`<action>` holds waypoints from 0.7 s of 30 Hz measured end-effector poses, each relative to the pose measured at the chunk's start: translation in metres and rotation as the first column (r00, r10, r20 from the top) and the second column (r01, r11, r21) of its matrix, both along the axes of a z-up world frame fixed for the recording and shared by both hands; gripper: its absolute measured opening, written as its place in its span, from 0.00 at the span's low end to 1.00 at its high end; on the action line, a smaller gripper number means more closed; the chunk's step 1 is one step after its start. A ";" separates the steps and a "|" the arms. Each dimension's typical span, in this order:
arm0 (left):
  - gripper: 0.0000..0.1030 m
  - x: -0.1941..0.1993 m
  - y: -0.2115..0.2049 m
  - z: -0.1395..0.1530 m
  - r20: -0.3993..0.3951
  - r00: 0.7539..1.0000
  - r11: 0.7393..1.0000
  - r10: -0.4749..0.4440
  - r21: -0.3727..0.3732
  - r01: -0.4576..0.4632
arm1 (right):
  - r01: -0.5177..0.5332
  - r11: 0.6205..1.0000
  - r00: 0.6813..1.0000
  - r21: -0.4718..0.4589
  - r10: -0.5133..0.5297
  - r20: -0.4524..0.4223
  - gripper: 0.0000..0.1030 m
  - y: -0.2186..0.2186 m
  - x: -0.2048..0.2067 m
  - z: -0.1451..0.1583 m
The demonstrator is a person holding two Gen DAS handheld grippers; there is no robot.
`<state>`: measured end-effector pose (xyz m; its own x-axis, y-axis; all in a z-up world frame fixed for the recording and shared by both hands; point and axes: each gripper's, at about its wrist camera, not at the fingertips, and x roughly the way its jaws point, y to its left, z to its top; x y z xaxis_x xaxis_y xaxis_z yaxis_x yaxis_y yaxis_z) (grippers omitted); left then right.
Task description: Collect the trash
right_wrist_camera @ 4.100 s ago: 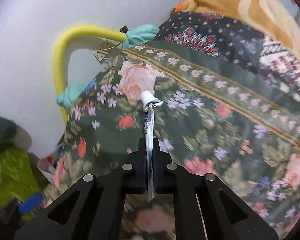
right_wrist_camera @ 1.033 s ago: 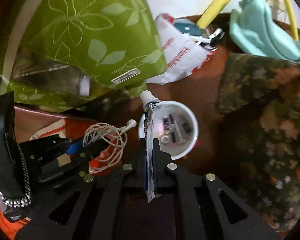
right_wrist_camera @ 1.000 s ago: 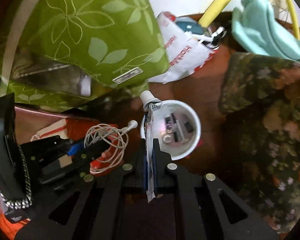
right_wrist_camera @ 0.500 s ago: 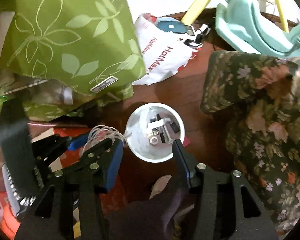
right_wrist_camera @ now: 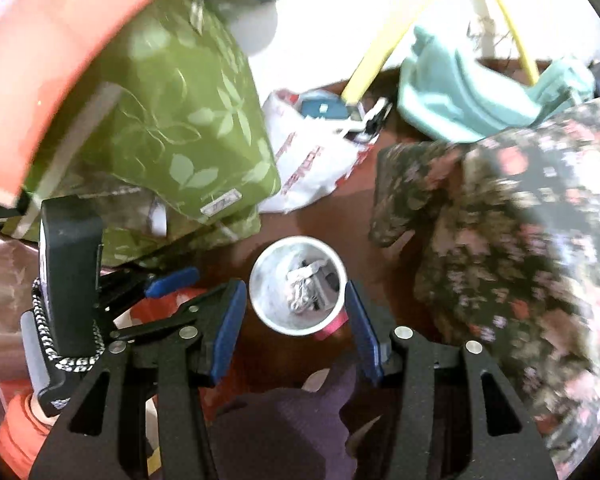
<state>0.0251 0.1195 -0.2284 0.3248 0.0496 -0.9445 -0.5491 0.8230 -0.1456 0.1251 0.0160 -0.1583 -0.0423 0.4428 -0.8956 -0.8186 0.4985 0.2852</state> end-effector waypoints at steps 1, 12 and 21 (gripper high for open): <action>0.36 -0.001 -0.004 0.007 0.016 1.000 1.000 -0.008 0.006 0.008 | 0.020 0.999 1.000 0.025 -0.020 0.022 0.46 -0.009 -0.002 0.012; 0.36 -0.025 -0.066 0.154 0.365 0.913 0.972 -0.182 0.209 0.111 | 0.235 0.915 0.896 0.327 -0.335 0.292 0.46 -0.108 -0.043 0.138; 0.40 -0.065 -0.095 0.246 0.543 0.774 0.917 -0.326 0.381 0.118 | 0.367 0.781 0.685 0.505 -0.594 0.421 0.46 -0.154 -0.089 0.206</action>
<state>-0.0397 0.0241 0.0177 0.8449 0.1579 -0.5110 -0.2373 0.9669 -0.0934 0.0360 -0.1375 0.0480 0.6970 0.5427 -0.4688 -0.5573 0.8213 0.1221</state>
